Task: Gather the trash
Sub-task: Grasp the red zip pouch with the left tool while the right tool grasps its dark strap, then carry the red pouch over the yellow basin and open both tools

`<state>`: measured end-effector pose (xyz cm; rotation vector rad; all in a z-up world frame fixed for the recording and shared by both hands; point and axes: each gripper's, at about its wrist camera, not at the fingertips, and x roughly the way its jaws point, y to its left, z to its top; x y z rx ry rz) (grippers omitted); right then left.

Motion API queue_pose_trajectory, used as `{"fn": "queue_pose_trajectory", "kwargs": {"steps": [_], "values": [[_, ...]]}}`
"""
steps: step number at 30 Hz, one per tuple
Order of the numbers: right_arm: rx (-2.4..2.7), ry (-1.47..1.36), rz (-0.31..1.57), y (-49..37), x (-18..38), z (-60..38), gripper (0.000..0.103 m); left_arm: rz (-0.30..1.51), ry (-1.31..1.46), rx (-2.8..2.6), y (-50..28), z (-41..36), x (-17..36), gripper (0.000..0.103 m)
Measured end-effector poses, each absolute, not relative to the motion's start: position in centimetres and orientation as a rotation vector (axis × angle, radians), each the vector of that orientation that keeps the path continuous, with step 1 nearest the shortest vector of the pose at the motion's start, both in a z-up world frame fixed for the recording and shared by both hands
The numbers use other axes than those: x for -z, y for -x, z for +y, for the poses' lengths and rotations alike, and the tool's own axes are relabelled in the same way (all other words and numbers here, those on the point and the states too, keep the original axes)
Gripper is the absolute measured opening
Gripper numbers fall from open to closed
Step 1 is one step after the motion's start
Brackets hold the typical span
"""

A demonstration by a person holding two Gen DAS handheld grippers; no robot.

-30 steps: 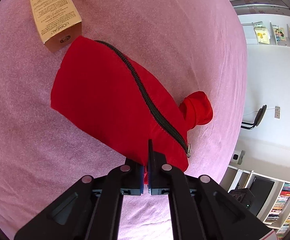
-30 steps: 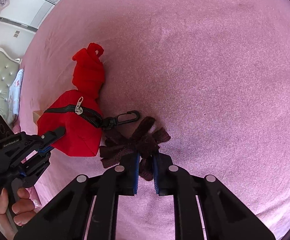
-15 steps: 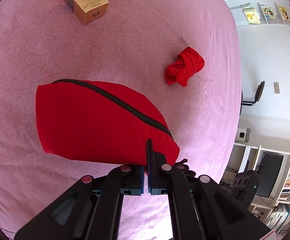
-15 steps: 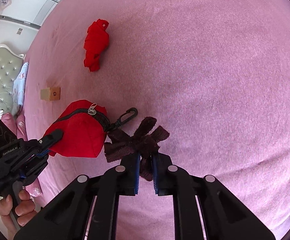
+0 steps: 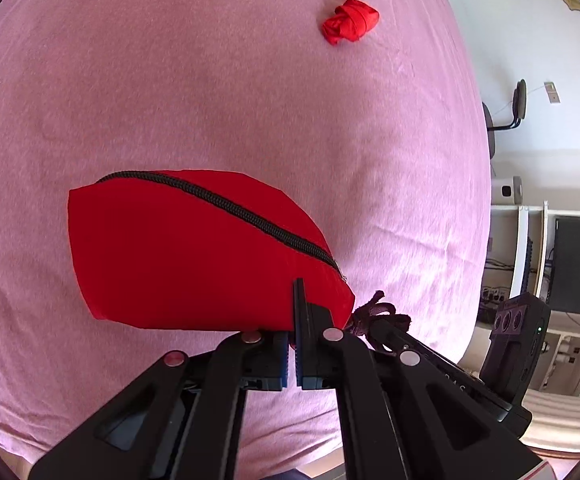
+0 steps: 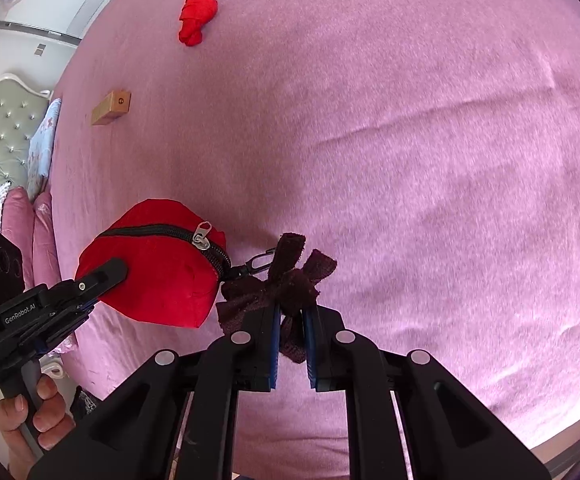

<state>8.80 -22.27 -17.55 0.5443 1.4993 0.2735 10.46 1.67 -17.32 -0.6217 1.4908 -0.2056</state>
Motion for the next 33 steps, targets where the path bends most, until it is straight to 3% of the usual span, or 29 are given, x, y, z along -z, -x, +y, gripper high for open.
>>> {"fn": "queue_pose_trajectory", "kwargs": {"steps": [17, 33], "values": [[-0.126, -0.692, 1.485, 8.2, 17.5, -27.8, 0.011, 1.615, 0.380, 0.407, 1.4, -6.0, 16.8, 0.002], [0.125, -0.890, 1.399, 23.6, 18.0, -44.3, 0.011, 1.732, 0.070, 0.717, 11.1, -28.3, 16.1, 0.002]]}}
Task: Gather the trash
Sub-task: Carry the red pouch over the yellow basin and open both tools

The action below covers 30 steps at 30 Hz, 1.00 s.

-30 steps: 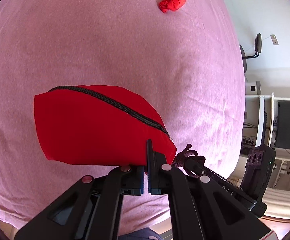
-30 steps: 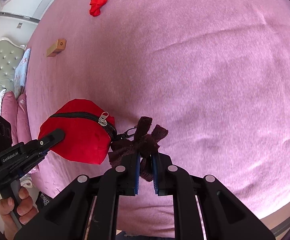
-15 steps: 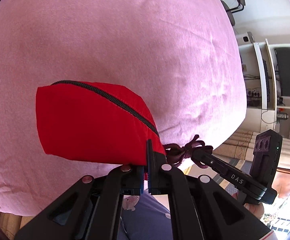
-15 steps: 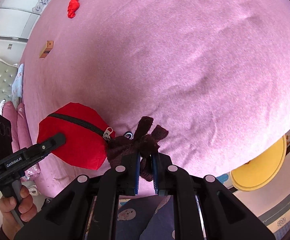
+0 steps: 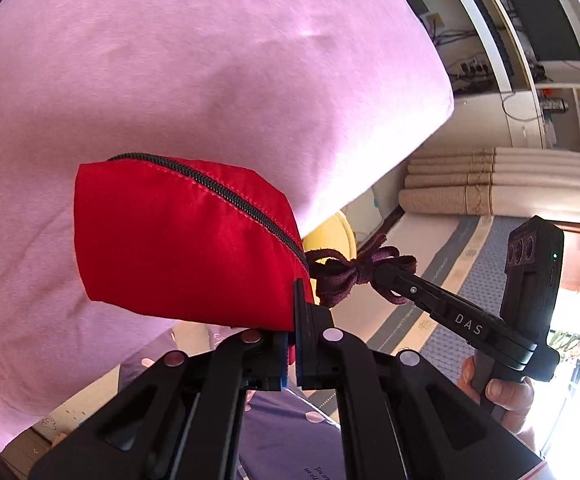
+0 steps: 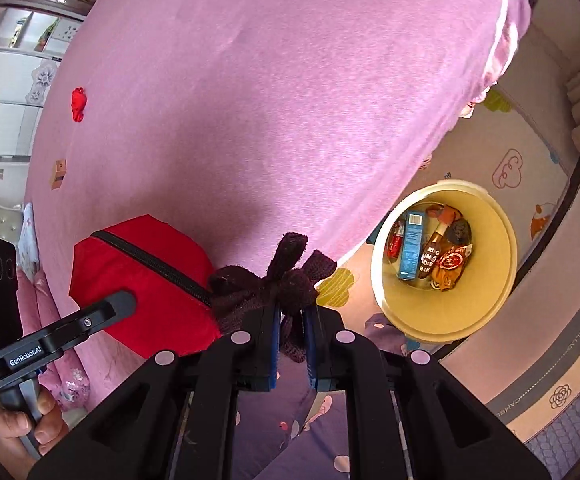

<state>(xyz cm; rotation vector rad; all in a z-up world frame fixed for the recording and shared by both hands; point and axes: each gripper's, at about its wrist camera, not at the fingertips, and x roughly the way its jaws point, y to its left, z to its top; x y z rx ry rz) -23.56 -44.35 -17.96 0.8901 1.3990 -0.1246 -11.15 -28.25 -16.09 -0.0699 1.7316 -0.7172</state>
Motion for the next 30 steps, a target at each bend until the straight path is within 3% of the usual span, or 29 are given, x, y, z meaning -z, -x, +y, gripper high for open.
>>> {"fn": "queue_pose_trajectory", "kwargs": {"steps": [9, 18, 20, 22, 23, 30], "values": [[0.265, -1.019, 1.366, 32.4, 20.1, -52.0, 0.011, 1.781, -0.169, 0.880, 18.6, -39.3, 17.8, 0.002], [0.319, -1.063, 1.390, 37.0, 22.4, -55.2, 0.012, 1.829, -0.356, 0.938, 24.2, -44.8, 20.9, 0.003], [0.323, -1.086, 1.388, 37.4, 22.6, -55.7, 0.021, 1.837, -0.375, 0.945, 24.8, -45.8, 21.0, 0.014], [0.341, -1.123, 1.374, 37.8, 22.8, -56.2, 0.044, 1.841, -0.381, 0.942, 25.1, -46.3, 21.0, 0.051], [0.347, -1.132, 1.365, 37.9, 22.9, -56.4, 0.044, 1.833, -0.388, 0.937, 25.1, -46.5, 20.9, 0.056], [0.349, -1.135, 1.381, 38.0, 23.2, -56.8, 0.044, 1.833, -0.414, 0.886, 24.5, -46.1, 21.3, 0.058]]}}
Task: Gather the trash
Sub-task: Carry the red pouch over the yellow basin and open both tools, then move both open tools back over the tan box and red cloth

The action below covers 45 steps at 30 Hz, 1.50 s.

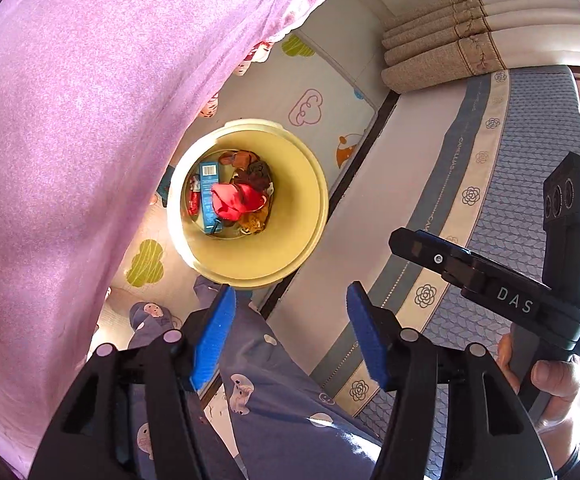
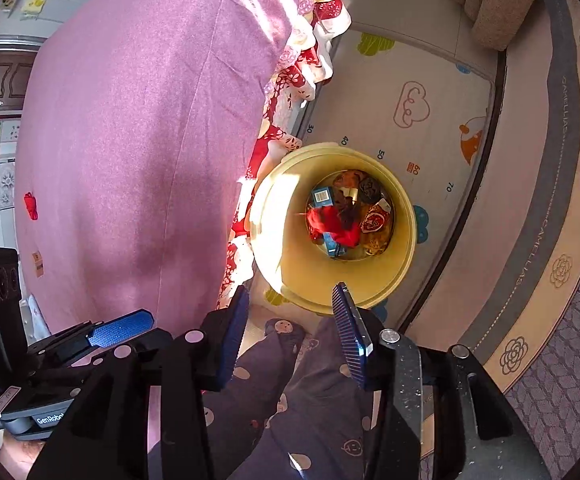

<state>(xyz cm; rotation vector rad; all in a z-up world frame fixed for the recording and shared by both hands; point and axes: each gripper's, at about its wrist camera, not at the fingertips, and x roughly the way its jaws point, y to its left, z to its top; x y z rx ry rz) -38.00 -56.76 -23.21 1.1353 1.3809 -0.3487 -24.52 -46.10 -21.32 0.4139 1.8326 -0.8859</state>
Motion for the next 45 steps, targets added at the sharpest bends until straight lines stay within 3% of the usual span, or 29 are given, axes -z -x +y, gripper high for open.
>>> {"fn": "queue_pose_trajectory", "kwargs": {"steps": [19, 45], "values": [[0.228, -0.975, 1.428, 30.2, 20.2, -51.5, 0.042, 1.802, -0.189, 0.803, 19.0, -38.7, 19.4, 0.058], [-0.179, -0.585, 1.462, 5.9, 13.9, -25.9, 0.042, 1.617, 0.282, 0.414, 1.9, -8.5, 15.6, 0.058]]}}
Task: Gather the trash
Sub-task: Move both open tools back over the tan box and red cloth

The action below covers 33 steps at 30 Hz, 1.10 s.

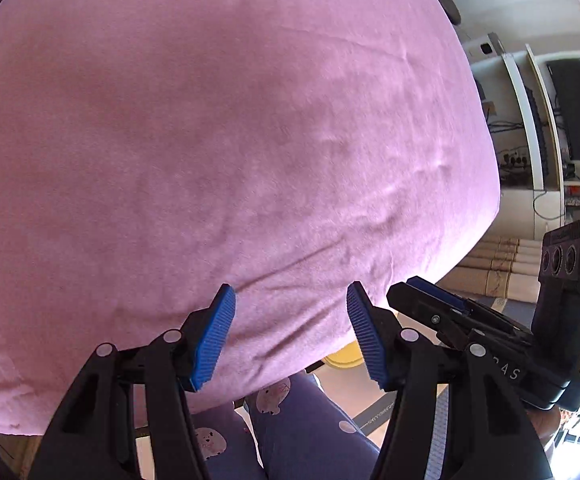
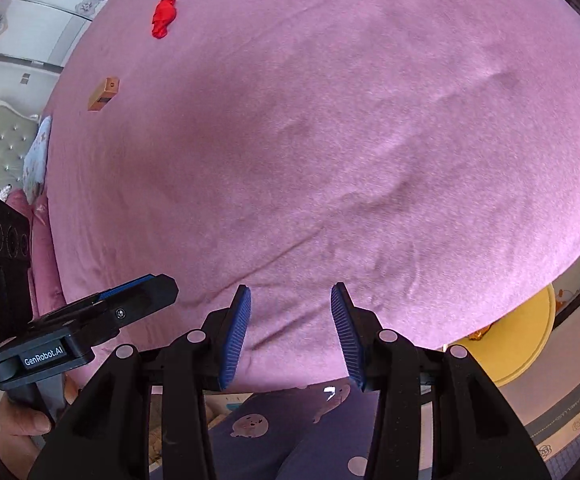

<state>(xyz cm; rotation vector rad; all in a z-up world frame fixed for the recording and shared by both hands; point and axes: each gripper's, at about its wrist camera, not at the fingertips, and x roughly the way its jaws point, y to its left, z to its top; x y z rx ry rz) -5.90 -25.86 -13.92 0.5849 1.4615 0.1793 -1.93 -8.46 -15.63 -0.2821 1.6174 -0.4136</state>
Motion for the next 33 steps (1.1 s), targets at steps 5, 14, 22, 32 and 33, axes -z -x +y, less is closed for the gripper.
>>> {"fn": "queue_pose_trajectory", "kwargs": {"steps": [5, 14, 22, 32, 33], "values": [[-0.244, -0.520, 1.432, -0.1, 12.5, -22.6, 0.042, 1.547, 0.399, 0.317, -2.5, -3.5, 14.5, 0.060], [-0.339, -0.453, 1.415, -10.7, 11.8, -18.8, 0.042, 1.444, 0.551, 0.168, -10.3, 2.4, 13.1, 0.061], [-0.418, -0.386, 1.437, -19.7, 12.7, -15.9, 0.042, 1.425, 0.623, 0.064, -17.3, 5.8, 14.6, 0.062], [-0.431, -0.356, 1.430, -31.6, 14.8, -12.8, 0.042, 1.386, 0.708, -0.043, -26.2, 9.1, 17.2, 0.062], [-0.431, -0.366, 1.430, -32.6, 15.0, -12.6, 0.042, 1.382, 0.713, -0.056, -26.9, 9.5, 17.5, 0.062]]}}
